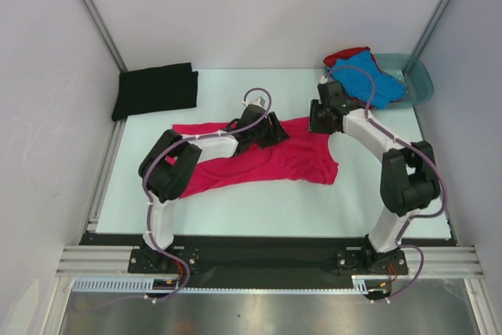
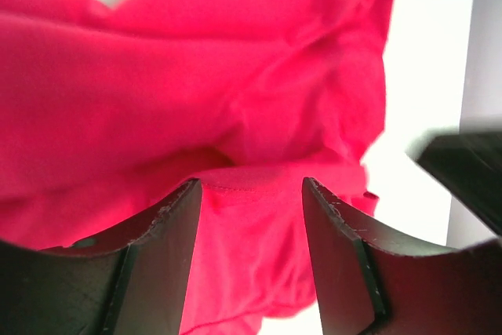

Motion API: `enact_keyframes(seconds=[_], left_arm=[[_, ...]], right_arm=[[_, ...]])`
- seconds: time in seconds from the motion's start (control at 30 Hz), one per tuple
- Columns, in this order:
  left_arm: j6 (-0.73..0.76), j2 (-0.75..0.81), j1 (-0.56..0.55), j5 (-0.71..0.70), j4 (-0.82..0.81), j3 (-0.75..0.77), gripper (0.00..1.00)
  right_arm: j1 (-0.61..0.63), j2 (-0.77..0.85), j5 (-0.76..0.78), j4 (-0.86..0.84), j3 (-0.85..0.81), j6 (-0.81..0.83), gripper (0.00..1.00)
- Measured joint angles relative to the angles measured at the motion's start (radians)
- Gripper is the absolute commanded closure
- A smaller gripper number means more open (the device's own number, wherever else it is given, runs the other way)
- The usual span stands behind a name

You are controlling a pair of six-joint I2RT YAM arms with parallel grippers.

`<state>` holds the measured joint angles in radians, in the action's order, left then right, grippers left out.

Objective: Fold and stack the t-shirts

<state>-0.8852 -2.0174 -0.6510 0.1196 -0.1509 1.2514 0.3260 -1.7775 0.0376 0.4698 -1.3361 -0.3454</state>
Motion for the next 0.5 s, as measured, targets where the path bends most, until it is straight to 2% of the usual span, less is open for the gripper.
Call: enact_keyframes(seconds=[0.27, 0.5], left_arm=[[0.005, -0.039, 0.034, -0.003, 0.011, 0.037, 0.39], [0.013, -0.031, 0.042, -0.011, 0.024, 0.037, 0.40]], right_arm=[[0.053, 0.238, -0.100, 0.048, 0.094, -0.013, 0.59], [0.066, 0.212, -0.089, 0.063, 0.148, -0.024, 0.61]])
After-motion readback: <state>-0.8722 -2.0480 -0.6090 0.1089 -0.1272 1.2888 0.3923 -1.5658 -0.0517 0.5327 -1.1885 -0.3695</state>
